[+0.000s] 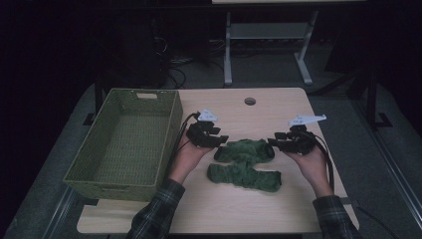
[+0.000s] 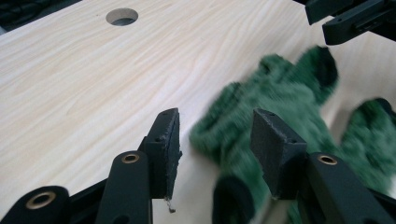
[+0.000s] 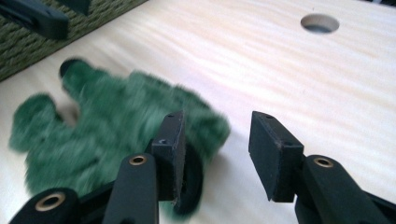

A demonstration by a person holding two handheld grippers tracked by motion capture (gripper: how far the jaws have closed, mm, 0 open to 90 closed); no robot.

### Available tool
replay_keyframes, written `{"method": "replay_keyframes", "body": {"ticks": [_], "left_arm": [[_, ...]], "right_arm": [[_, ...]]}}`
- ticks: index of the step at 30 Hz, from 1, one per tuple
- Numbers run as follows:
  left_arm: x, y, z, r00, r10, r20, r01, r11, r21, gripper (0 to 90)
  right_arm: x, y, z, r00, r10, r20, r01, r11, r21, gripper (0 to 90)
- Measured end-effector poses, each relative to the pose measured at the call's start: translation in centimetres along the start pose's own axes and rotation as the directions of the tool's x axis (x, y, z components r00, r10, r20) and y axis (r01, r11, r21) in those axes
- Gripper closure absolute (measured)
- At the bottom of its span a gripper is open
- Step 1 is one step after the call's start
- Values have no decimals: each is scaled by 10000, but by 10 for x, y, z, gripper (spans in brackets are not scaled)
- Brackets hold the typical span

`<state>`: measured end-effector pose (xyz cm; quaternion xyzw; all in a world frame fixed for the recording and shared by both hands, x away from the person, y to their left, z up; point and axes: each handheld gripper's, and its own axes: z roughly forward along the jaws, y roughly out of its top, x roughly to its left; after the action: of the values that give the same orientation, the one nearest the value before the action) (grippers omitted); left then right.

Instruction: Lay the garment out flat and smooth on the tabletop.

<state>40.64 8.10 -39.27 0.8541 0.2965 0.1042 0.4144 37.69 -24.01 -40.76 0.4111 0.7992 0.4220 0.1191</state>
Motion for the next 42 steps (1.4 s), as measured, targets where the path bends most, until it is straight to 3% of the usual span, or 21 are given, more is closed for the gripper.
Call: {"method": "replay_keyframes", "body": {"ticks": [4, 6, 9, 14, 16, 25, 26, 29, 33, 34, 37, 42], "left_arm": [[13, 8, 29, 10000, -39, -40, 40, 9998, 187, 535], [17, 8, 38, 9999, -121, 22, 120, 9996, 244, 538], [21, 5, 52, 9995, -269, 179, 261, 9987, 434, 542], [17, -4, 68, 9988, -234, 438, 190, 9949, 990, 542], [13, -7, 72, 9978, 83, 659, -172, 9905, 1361, 542], [5, -10, 85, 9945, 263, 1012, -437, 9838, 1739, 570], [5, -10, 86, 9928, 426, 1117, -635, 9795, 1913, 588], [3, -12, 89, 9911, 357, 1280, -607, 9785, 1972, 662], [1, -11, 89, 9880, 441, 1479, -751, 9747, 2105, 838], [0, -11, 88, 9892, 320, 1433, -611, 9771, 2038, 860], [1, -8, 81, 9897, 663, 1270, -891, 9789, 1837, 881], [4, 3, 57, 9940, 700, 838, -761, 9945, 716, 881]], "right_arm": [[-8, 20, 20, 10000, -81, 55, 80, 9998, 157, 568], [-11, 23, 30, 9999, -61, 121, 59, 9999, 136, 578], [-16, 21, 46, 10000, 64, -73, -59, 9981, 606, 575], [-16, 8, 64, 9993, 206, -298, -166, 9912, 1316, 575], [-16, 5, 67, 9990, 253, -364, -194, 9878, 1545, 575], [-13, -8, 72, 9973, 109, -726, 22, 9839, 1785, 633], [-11, -8, 73, 9969, 178, -771, -36, 9834, 1812, 637], [-9, -8, 76, 9958, 32, -920, 150, 9803, 1969, 692], [-6, -9, 79, 9936, -153, -1122, 389, 9768, 2107, 825], [-4, -9, 79, 9940, -254, -1067, 471, 9772, 2069, 837], [-3, -5, 75, 9943, -491, -951, 665, 9797, 1890, 850], [-4, 3, 58, 9965, -464, -688, 532, 9935, 1009, 845]]}}
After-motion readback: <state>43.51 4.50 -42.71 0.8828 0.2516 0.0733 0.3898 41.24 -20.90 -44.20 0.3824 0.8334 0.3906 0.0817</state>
